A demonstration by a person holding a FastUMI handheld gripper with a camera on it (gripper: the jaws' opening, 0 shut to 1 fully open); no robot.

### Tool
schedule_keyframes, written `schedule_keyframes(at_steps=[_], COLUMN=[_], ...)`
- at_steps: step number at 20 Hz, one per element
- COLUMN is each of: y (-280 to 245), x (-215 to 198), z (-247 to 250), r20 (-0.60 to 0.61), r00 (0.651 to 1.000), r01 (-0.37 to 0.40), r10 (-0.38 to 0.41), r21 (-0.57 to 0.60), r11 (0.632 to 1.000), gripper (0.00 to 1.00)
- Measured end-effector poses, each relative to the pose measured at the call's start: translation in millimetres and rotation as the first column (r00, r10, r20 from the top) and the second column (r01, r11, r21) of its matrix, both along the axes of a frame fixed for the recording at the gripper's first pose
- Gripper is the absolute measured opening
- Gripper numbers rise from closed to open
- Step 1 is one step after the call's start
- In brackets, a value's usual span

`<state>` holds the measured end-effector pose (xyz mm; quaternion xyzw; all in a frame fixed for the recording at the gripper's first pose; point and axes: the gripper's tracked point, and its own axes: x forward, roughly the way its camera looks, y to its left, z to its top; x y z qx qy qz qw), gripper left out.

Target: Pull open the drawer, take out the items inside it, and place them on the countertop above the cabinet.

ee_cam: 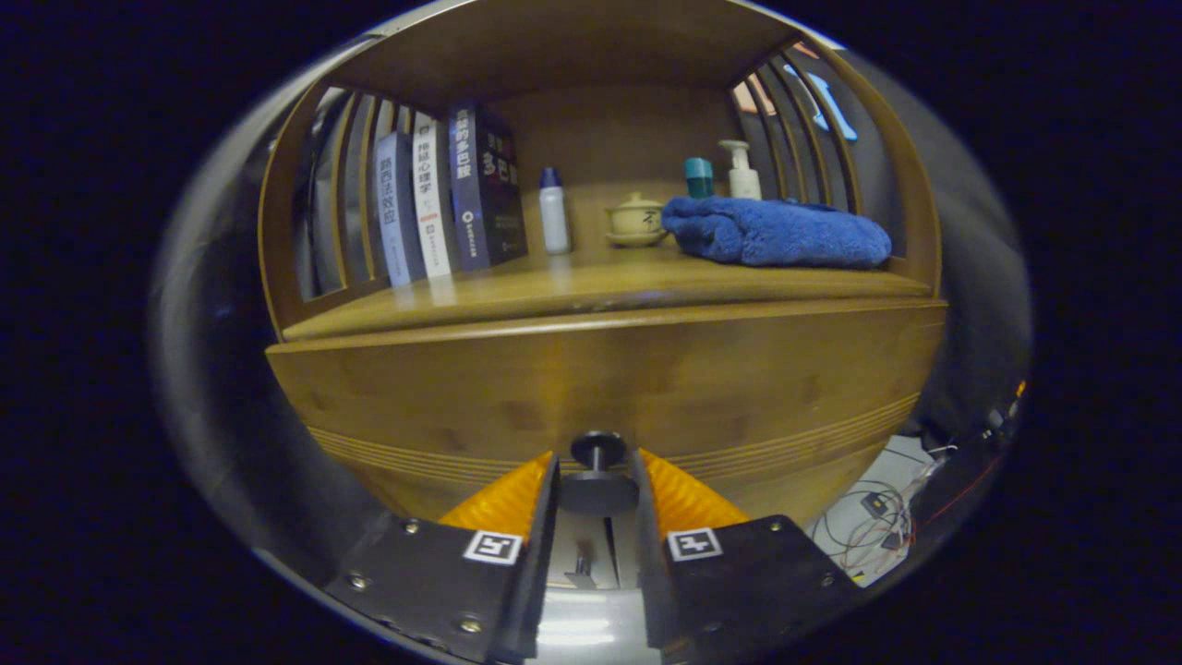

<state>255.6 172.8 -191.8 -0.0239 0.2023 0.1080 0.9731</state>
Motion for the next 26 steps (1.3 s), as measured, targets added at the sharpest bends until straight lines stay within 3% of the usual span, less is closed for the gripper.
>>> schedule_keyframes(at_steps=[3,4,8,13,15,16,17,20,25,26], y=[-3,-2,-6,-13,-10,-21,-25,-46,-29,-31], x=[-5,-3,-9,-44,-85,-62,-75,-105,-96,-97], z=[-1,1,1,9,10,26,38,51,31,25], r20=[-0.004,0.003,-0.005,-0.008,-0.019,0.034,0.074,0.085,0.036,0.018], r00=[1.000,1.000,0.997,0.996,1.000,0.999,0.996,0.992,0.999,0.999], r01=[0.011,0.024,0.075,0.091,0.001,0.023,0.038,0.087,0.028,0.039], r10=[-0.011,-0.024,-0.075,-0.091,-0.001,-0.024,-0.040,-0.093,-0.028,-0.039], r21=[-0.016,0.001,-0.012,-0.020,0.007,0.018,0.036,0.075,0.010,-0.011], r11=[1.000,1.000,0.997,0.996,1.000,1.000,0.999,0.993,1.000,0.999], gripper=[0.43,0.37,0.37,0.37,0.37,0.19,0.01,0.02,0.02,0.14])
